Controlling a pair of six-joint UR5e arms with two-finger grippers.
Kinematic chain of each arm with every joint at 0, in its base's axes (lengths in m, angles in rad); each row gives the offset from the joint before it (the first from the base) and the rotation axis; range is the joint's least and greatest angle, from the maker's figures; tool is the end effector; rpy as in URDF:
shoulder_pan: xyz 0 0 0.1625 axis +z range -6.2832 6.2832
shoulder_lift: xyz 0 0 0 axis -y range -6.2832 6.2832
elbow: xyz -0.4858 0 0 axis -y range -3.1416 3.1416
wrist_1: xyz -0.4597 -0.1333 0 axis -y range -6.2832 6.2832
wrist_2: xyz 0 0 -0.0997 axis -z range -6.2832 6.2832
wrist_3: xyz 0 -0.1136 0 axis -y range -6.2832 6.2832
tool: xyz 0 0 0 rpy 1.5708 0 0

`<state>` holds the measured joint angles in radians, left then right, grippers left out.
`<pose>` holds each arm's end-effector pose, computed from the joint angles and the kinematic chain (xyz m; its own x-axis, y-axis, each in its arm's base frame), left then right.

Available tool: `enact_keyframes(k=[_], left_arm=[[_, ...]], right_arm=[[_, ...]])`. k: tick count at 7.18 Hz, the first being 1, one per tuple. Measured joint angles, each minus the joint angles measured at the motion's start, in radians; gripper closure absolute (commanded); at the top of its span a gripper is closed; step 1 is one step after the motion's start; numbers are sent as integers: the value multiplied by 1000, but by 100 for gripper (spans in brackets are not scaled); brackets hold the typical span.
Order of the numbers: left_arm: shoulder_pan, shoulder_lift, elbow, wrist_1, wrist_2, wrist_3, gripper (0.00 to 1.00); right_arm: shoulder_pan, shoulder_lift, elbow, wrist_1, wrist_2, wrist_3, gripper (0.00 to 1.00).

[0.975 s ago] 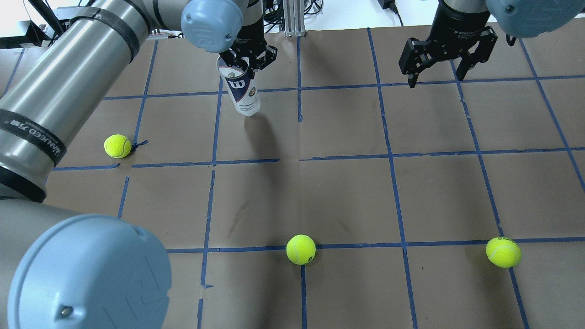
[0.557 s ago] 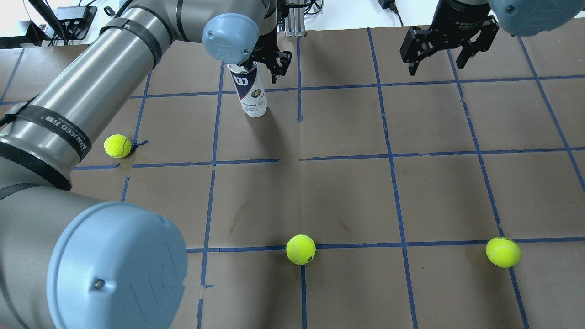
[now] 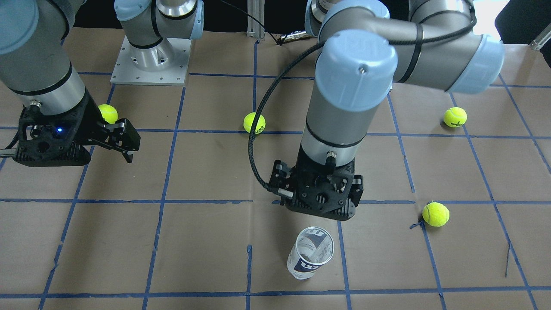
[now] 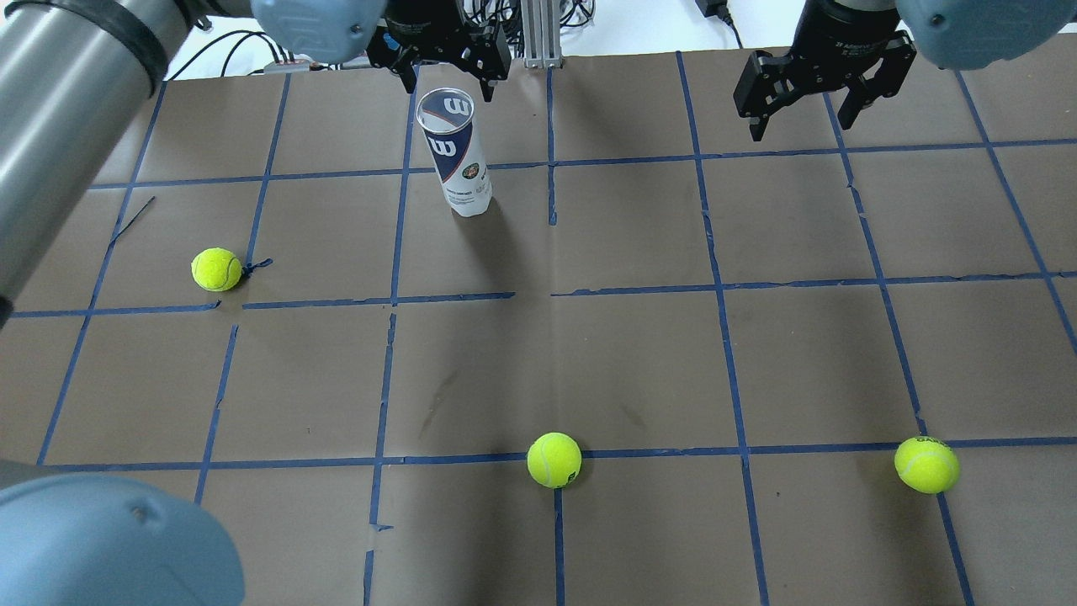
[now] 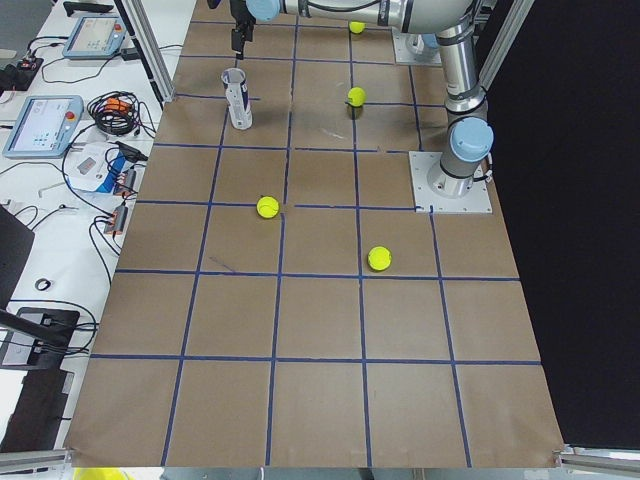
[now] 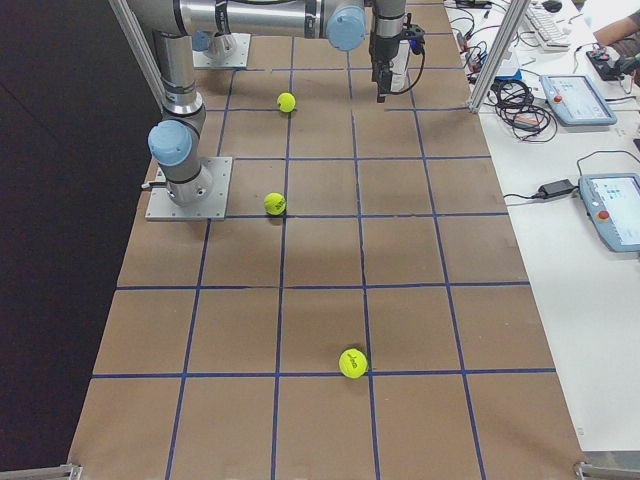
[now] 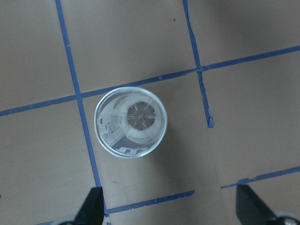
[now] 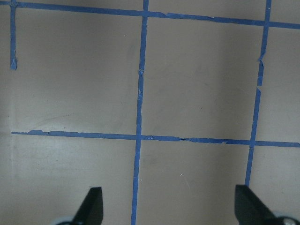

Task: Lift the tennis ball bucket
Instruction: 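Open the left gripper and raise it away from the upright can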

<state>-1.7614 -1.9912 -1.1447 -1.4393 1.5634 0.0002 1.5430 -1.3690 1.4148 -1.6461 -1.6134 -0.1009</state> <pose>-0.2780 -0.7329 0.5097 -0.9816 0.1906 0.0073 0.1879 0.9726 -0.1368 0.1101 -0.6629 0.5069 -0.9964 -0.0718 0.0453 -0.0730 0.9970 -0.0251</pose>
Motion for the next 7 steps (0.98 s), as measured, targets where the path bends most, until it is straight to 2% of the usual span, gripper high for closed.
enact_keyframes(k=[3,7], left_arm=[[22,126,-78,-74,2,-17,0],[122,339,-324,-104,1,-21,0]], right_arm=[[2,-1,0,2,15,0,0],[26,-2,-2,0,43,69,0]])
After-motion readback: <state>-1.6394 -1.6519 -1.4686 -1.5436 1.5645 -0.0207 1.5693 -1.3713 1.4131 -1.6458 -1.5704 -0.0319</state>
